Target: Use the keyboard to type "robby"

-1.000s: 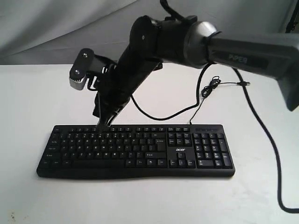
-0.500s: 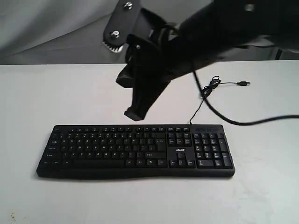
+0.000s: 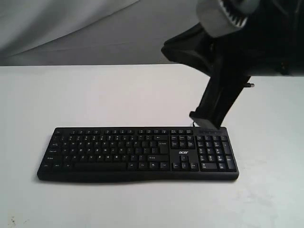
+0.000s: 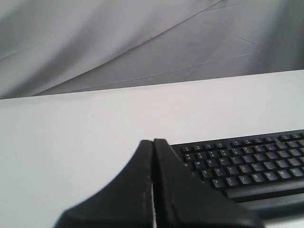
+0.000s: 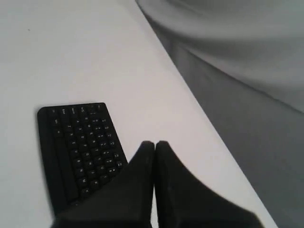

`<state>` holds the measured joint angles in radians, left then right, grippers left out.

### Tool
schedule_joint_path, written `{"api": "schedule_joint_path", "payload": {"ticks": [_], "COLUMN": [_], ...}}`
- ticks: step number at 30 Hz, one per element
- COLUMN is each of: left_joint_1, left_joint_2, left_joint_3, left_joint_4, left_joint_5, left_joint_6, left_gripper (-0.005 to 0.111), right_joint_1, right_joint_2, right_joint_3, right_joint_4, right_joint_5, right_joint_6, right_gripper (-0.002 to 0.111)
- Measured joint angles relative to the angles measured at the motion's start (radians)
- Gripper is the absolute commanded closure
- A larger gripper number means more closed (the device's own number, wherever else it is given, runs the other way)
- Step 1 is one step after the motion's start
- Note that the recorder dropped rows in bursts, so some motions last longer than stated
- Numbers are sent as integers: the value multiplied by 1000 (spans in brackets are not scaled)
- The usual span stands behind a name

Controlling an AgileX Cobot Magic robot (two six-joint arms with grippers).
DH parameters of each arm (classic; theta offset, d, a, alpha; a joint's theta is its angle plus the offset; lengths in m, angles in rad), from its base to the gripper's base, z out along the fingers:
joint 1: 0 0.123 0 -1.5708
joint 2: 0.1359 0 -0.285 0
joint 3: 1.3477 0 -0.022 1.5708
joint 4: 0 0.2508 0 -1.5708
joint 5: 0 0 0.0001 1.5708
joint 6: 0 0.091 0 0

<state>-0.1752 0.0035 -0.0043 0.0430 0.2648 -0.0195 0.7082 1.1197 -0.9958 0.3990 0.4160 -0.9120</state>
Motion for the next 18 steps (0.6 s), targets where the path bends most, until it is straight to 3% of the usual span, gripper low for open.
{"api": "schedule_joint_path", "payload": {"ticks": [8,11,15,18], "left_joint_1": [0,0,0,0], "left_joint_2": [0,0,0,0], "left_joint_3": [0,0,0,0], "left_joint_4": [0,0,0,0], "left_joint_5": [0,0,0,0], "left_joint_6": [0,0,0,0], "left_gripper": [107,107,107,107], "right_joint_1": [0,-14,-189,-317], "right_joint_2": [-38,-42,-111,-177], "right_joint_3": [0,0,0,2], "right_joint_4": [0,83,175,180], "right_joint_5": [-23,-209,-260,-164], "right_joint_6": [0,90,396,435], "right_gripper": [108,108,108,108]}}
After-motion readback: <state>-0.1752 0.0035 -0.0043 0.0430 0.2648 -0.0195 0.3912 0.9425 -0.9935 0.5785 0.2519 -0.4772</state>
